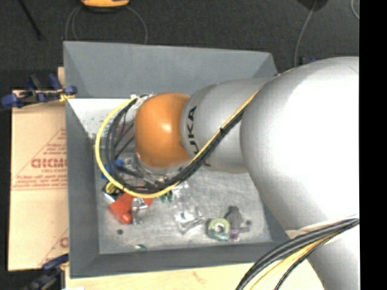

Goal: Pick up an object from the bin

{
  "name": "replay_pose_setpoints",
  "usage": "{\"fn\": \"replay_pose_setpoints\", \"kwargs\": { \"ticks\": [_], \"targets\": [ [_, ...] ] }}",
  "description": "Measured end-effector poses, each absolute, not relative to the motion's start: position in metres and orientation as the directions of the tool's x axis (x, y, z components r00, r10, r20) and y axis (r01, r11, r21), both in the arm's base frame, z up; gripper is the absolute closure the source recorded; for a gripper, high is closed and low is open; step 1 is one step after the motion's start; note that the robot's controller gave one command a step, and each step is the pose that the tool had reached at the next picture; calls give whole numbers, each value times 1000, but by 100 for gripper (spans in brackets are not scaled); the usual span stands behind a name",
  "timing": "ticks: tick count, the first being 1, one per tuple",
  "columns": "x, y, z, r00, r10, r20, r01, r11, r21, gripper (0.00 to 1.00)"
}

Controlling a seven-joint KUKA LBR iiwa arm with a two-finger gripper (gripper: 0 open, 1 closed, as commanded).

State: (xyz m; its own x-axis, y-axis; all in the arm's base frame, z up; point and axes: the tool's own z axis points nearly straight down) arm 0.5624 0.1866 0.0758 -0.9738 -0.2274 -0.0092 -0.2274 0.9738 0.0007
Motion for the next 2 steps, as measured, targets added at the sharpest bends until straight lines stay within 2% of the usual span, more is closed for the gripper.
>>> {"fn": "replay_pose_setpoints", "kwargs": {
  "ticks": [1, 2],
  "targets": [
    [564, 186, 78, -975, -221, -15, -221, 975, 3, 100],
    [574, 198, 214, -977, -212, -12, -212, 977, 2, 100]
  ]
}}
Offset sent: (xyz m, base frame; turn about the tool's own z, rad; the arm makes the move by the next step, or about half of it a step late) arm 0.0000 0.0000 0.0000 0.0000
